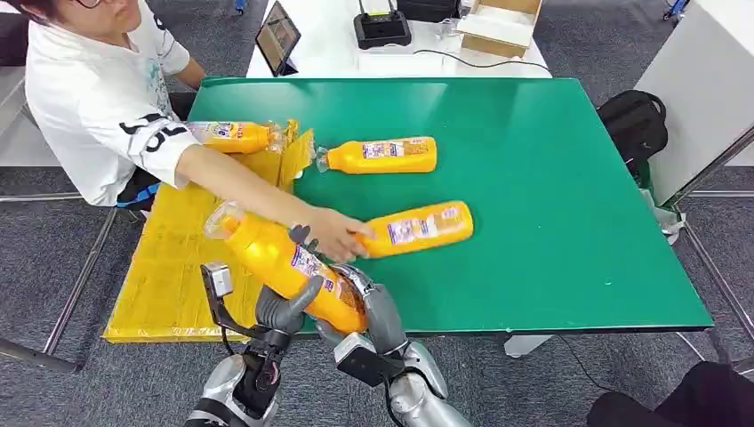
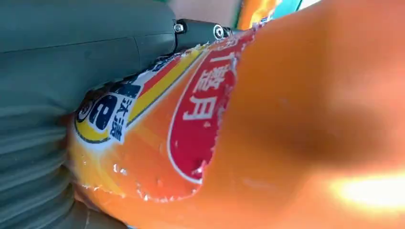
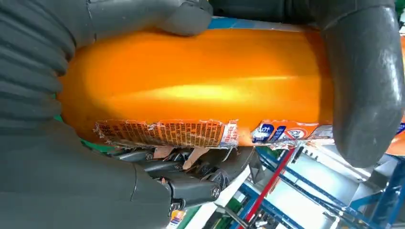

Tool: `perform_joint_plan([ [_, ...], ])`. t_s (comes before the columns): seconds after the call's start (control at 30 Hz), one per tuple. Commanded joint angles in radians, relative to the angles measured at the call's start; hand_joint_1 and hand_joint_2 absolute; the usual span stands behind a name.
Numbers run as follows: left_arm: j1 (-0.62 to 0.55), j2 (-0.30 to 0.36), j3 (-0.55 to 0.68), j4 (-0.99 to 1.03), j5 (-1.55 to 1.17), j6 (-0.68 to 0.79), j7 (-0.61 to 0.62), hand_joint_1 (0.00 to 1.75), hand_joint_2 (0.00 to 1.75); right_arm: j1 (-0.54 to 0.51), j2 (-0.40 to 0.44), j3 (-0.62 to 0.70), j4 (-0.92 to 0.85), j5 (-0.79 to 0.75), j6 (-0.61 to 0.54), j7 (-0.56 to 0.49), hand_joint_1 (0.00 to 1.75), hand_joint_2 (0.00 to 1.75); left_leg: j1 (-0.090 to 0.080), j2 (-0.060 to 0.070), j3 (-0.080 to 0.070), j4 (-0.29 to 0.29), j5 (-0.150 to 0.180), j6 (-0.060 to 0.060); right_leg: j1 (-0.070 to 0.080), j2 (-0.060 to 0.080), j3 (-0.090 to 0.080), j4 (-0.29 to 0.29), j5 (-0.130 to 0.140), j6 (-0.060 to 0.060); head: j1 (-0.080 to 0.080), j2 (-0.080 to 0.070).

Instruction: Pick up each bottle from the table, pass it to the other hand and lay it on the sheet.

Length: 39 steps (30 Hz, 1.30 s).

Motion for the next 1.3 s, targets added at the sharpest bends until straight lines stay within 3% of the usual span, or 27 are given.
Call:
perform_joint_plan([
  [0.03,-0.060,-0.010,-0.020,0.000,0.003,0.029,-0.008,1.75,1.75,0.000,-0.006,0.081,0.128,0.028,0.015,0.007,1.75,1.75,0.001,-0.002,0.004,0.000,-0.002,0.001,0.002,-0.003,0.005,-0.001,-0.002,-0.003,0.000,0.000],
  [0.33,-0.069,-0.008,-0.027,-0.011,-0.062,0.124,-0.037,1.75,1.75,-0.004,-0.005,0.074,0.126,0.031,0.011,0.016,1.75,1.75,0.001,-0.003,0.006,0.000,-0.002,0.002,0.002,-0.005,0.007,-0.001,-0.003,-0.003,0.000,0.000],
  [0.4,-0.071,-0.009,-0.024,-0.013,-0.063,0.126,-0.037,1.75,1.75,-0.004,-0.004,0.069,0.123,0.028,0.006,0.016,1.47,1.75,0.001,-0.002,0.003,0.000,-0.001,0.001,0.002,-0.003,0.004,-0.001,-0.001,-0.002,0.000,0.000],
  [0.47,-0.071,-0.009,-0.024,-0.013,-0.063,0.126,-0.037,1.75,1.75,-0.004,-0.004,0.069,0.123,0.028,0.006,0.016,1.47,1.75,0.001,-0.003,0.003,0.000,-0.001,0.001,0.001,-0.004,0.003,-0.001,-0.001,-0.002,0.000,0.000],
  [0.5,-0.070,-0.012,-0.018,-0.020,-0.068,0.139,-0.050,1.75,1.75,-0.003,-0.001,0.061,0.117,0.020,0.005,0.018,0.00,1.75,0.000,-0.003,0.002,0.000,0.000,0.001,0.001,-0.003,0.002,-0.001,-0.001,-0.002,0.000,0.000],
  [0.63,-0.073,-0.011,-0.005,-0.033,-0.085,0.169,-0.064,1.75,1.75,0.001,-0.001,0.048,0.088,-0.004,0.027,0.024,0.00,1.75,0.000,-0.002,0.004,0.000,-0.002,0.001,0.001,-0.003,0.005,0.000,-0.002,-0.003,0.000,0.000],
  [0.67,-0.079,-0.008,0.004,-0.040,-0.107,0.199,-0.083,1.75,1.75,0.003,-0.003,0.041,0.064,-0.017,0.038,0.023,0.00,0.00,0.001,-0.002,0.002,0.000,-0.001,0.001,0.001,-0.003,0.003,0.000,-0.001,-0.002,0.000,0.000],
  [0.93,-0.206,0.061,0.173,-0.037,-0.374,0.517,-0.247,1.75,1.75,0.027,-0.048,0.029,-0.210,-0.075,0.114,0.058,0.00,0.00,0.001,-0.001,0.002,0.001,-0.001,0.001,0.001,-0.002,0.002,0.001,-0.001,-0.003,0.000,0.000],
  [1.03,-0.259,0.090,0.205,0.040,-0.410,0.461,-0.187,1.75,1.75,0.041,-0.045,0.001,-0.262,-0.092,0.077,0.043,0.00,0.00,0.000,0.001,0.002,0.000,0.000,0.000,0.001,0.000,0.002,0.001,0.000,-0.003,0.000,0.000],
  [1.3,-0.318,0.102,0.230,0.142,-0.486,0.507,-0.204,1.75,1.75,0.057,-0.041,-0.014,-0.305,-0.099,0.032,0.024,0.00,0.00,0.000,-0.001,0.003,-0.001,0.001,0.000,0.001,-0.001,0.003,0.000,0.000,-0.002,0.000,0.000],
])
